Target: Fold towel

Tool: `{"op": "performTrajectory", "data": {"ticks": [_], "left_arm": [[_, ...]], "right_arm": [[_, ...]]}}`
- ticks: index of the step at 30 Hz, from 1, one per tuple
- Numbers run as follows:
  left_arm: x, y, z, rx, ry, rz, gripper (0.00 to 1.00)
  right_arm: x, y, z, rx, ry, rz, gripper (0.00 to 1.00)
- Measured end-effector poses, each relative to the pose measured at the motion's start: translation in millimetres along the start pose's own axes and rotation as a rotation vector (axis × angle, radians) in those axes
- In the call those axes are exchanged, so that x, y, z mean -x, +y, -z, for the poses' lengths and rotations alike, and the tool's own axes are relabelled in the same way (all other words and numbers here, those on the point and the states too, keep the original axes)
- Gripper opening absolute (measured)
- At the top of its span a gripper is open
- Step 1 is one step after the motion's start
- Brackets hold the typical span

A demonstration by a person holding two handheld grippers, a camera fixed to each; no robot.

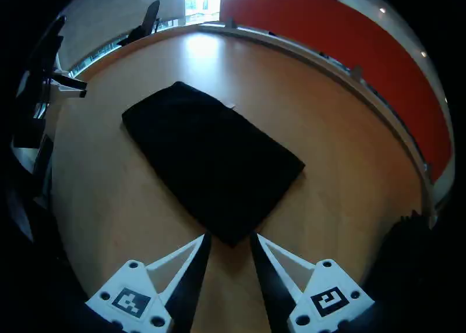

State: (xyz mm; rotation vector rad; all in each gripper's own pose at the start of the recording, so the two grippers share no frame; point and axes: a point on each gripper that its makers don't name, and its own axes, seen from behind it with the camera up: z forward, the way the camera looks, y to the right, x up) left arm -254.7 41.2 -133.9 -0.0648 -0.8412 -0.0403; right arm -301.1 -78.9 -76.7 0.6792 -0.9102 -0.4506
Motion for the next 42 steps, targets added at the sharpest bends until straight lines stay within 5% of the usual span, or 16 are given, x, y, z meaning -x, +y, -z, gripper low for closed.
{"op": "performTrajectory", "data": {"ticks": [16, 20, 30, 42], "left_arm": [[1, 1.3, 0.4, 0.002, -0.001, -0.004, 0.8], [2, 3.2, -0.9, 0.004, -0.005, -0.007, 0.8], [0, 6.2, -3.5, 0.011, -0.003, -0.013, 0.8], [-7, 11.1, -6.9, 0.023, 0.005, -0.02, 0.8]], "right_arm": [[7, 0, -3.0, -0.036, -0.025, -0.007, 0.22], [5, 0, -2.6, -0.038, -0.019, -0.009, 0.08], [-6, 5, 6.1, -0.008, 0.01, -0.02, 0.07], [-45, 27, 45.6, 0.07, 0.1, -0.026, 0.07]]}}
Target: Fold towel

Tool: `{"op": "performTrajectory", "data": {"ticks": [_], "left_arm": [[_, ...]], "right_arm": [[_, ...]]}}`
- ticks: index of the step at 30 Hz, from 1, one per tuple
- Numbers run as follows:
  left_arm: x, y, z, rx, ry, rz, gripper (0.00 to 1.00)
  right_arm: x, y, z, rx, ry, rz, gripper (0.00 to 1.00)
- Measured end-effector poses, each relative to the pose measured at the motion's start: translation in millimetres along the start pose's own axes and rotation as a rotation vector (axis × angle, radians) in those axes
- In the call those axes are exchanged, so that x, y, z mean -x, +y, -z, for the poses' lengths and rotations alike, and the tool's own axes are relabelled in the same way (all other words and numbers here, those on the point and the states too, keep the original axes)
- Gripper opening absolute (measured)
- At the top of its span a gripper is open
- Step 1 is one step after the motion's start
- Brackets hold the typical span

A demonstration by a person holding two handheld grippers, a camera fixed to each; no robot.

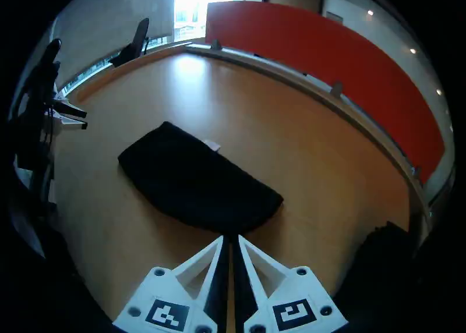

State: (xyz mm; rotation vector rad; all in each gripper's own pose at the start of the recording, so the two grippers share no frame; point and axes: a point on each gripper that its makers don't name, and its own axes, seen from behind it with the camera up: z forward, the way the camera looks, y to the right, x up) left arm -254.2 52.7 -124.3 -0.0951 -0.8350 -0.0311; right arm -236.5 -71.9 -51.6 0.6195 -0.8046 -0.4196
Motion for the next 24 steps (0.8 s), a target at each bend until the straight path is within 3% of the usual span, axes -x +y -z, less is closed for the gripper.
{"op": "performTrajectory", "data": {"ticks": [12, 24], "left_arm": [[-5, 1.0, 0.2, 0.007, 0.009, -0.007, 0.8], [-9, 1.4, 1.9, 0.013, 0.016, -0.014, 0.8]], "right_arm": [[-20, 24, 37.0, 0.064, 0.028, 0.048, 0.07], [-32, 34, 60.9, 0.093, 0.051, 0.074, 0.06]]}}
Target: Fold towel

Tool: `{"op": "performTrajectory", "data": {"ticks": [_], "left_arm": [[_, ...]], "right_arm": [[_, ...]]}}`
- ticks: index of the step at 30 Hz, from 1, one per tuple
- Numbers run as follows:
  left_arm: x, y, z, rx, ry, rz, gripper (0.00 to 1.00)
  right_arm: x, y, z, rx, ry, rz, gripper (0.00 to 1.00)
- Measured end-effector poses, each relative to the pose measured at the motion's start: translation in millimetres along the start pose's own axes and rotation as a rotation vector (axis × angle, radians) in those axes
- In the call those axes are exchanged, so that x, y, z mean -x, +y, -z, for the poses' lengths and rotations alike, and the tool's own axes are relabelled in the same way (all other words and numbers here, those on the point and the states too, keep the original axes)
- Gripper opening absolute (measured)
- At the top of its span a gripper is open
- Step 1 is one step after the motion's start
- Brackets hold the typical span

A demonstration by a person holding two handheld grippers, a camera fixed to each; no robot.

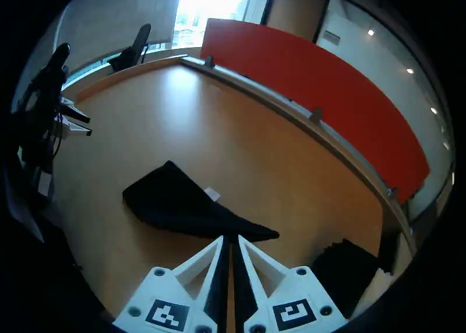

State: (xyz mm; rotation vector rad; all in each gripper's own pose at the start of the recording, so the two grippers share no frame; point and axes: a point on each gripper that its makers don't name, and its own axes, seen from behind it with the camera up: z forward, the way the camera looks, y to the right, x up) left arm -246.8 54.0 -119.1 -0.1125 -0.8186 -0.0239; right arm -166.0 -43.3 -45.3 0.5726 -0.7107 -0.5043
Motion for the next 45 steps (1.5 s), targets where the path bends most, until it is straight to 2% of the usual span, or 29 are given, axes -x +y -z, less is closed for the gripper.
{"op": "performTrajectory", "data": {"ticks": [8, 15, 30, 39, 45], "left_arm": [[1, -1.1, 1.0, 0.002, 0.001, 0.0, 0.8], [2, -1.9, 3.1, 0.003, 0.004, 0.007, 0.8], [3, -2.4, 9.2, 0.005, 0.015, 0.019, 0.8], [12, -11.1, 13.5, -0.014, 0.008, 0.02, 0.8], [15, -19.7, 17.9, -0.029, 0.009, 0.039, 0.8]], "right_arm": [[-7, -3, -1.9, -0.005, 0.013, 0.006, 0.06], [-16, -18, -7.7, -0.035, 0.025, 0.028, 0.06], [-40, -77, -35.3, -0.158, 0.034, 0.102, 0.06], [-43, -115, -51.6, -0.242, 0.018, 0.136, 0.05], [-45, -135, -65.5, -0.297, 0.004, 0.16, 0.05]]}}
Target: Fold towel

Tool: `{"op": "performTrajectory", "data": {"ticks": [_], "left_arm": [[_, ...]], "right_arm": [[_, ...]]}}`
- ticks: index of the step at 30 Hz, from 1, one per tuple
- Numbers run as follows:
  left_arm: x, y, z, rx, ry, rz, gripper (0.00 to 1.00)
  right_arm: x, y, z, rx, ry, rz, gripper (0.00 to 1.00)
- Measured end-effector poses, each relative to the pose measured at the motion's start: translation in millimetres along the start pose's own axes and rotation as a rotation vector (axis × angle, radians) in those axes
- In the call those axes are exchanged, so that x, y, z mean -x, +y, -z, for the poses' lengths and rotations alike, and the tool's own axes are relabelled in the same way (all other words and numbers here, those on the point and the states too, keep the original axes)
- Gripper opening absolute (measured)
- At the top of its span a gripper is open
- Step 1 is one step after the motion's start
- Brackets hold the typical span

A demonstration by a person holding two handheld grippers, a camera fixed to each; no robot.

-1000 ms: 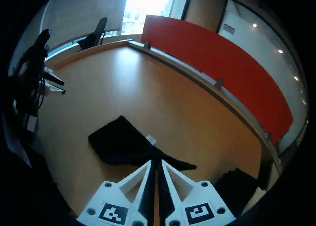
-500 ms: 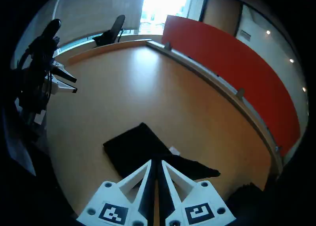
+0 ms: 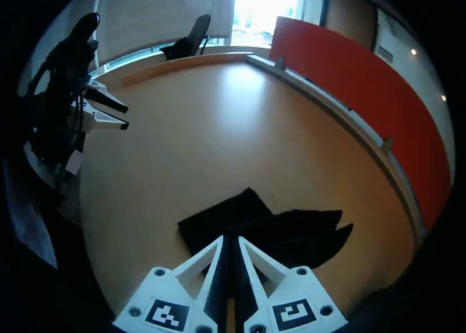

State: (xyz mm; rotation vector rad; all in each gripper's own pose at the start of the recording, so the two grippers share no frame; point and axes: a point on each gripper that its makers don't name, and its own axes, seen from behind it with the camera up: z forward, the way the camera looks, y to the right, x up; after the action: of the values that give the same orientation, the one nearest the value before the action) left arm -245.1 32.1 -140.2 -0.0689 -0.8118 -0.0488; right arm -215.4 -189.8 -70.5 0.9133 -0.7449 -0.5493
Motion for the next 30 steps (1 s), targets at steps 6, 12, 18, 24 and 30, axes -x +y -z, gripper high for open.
{"op": "performTrajectory", "data": {"ticks": [6, 12, 18, 24, 30], "left_arm": [[5, -9.6, 4.3, -0.019, -0.002, 0.015, 0.8], [10, -15.3, 6.3, -0.03, -0.007, 0.03, 0.8], [12, -15.4, 5.8, -0.031, -0.011, 0.033, 0.8], [11, -11.7, 5.3, -0.025, -0.011, 0.029, 0.8], [11, -10.4, 5.4, -0.023, -0.012, 0.026, 0.8]], "right_arm": [[-1, -10, -15.9, -0.041, -0.017, 0.007, 0.05], [0, -12, -21.8, -0.056, -0.025, 0.002, 0.05], [0, -12, -21.4, -0.058, -0.027, 0.006, 0.05], [1, -10, -21.6, -0.049, -0.024, -0.004, 0.13], [2, -8, -19.4, -0.038, -0.019, -0.019, 0.53]]}}
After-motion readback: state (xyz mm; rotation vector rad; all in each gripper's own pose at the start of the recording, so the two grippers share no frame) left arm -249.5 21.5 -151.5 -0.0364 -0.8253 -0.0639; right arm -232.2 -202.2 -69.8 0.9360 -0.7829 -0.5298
